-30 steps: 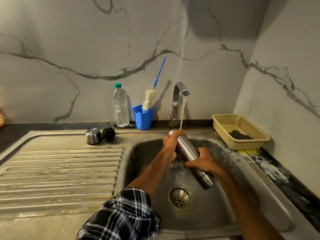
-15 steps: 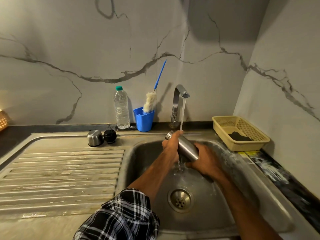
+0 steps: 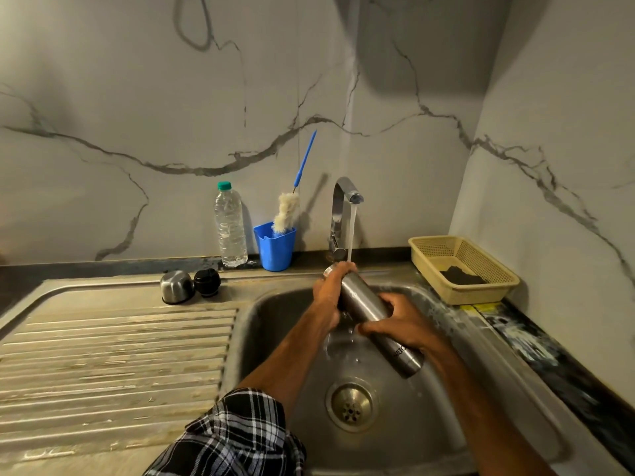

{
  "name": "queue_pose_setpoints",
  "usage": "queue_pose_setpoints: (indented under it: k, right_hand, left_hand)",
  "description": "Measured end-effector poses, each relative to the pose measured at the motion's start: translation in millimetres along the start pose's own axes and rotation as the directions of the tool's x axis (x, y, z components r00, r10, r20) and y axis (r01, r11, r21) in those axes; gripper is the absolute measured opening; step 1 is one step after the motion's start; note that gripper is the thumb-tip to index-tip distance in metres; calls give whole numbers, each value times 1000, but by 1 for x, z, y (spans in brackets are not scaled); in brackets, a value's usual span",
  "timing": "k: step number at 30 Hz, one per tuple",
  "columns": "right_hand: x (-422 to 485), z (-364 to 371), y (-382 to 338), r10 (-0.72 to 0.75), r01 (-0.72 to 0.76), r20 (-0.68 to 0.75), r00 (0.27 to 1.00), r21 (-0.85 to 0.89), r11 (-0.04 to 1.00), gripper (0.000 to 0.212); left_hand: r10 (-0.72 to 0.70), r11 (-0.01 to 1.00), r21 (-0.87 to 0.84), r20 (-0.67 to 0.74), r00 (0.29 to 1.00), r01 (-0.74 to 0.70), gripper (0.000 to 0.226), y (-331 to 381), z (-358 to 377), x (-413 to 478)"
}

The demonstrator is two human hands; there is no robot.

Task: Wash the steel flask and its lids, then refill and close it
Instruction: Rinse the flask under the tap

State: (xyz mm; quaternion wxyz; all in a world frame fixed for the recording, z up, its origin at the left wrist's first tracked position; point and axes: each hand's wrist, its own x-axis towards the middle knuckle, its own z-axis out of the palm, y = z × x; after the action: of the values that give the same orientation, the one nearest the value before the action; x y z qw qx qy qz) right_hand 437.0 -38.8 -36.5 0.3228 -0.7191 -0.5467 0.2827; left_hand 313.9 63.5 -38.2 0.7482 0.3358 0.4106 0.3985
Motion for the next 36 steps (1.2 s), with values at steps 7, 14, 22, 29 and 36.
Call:
queue_pose_setpoints:
  k: [7, 14, 22, 29, 36]
  right_hand:
    - [2, -2, 2, -108, 43, -115, 987, -465, 884, 91]
    - [3, 2, -1, -174, -21, -259, 950, -609, 793, 95]
    - [-1, -2, -3, -33, -26, -157, 987, -361, 932, 86]
    - [3, 7, 0, -13, -42, -189, 982, -286, 957, 88]
    - [7, 9, 2, -34, -40, -218, 975, -326, 945, 89]
  left_hand:
    - [189, 946, 306, -257, 948, -105, 44, -12, -1, 9]
    - [357, 790, 566, -114, 927, -235, 28, -1, -13, 10]
    - [206, 801, 517, 235, 950, -302, 26, 18, -28, 0]
    - [329, 622, 670, 246, 912, -405, 59, 51, -15, 5]
    - [312, 606, 684, 264, 913, -405, 72, 60, -7, 20]
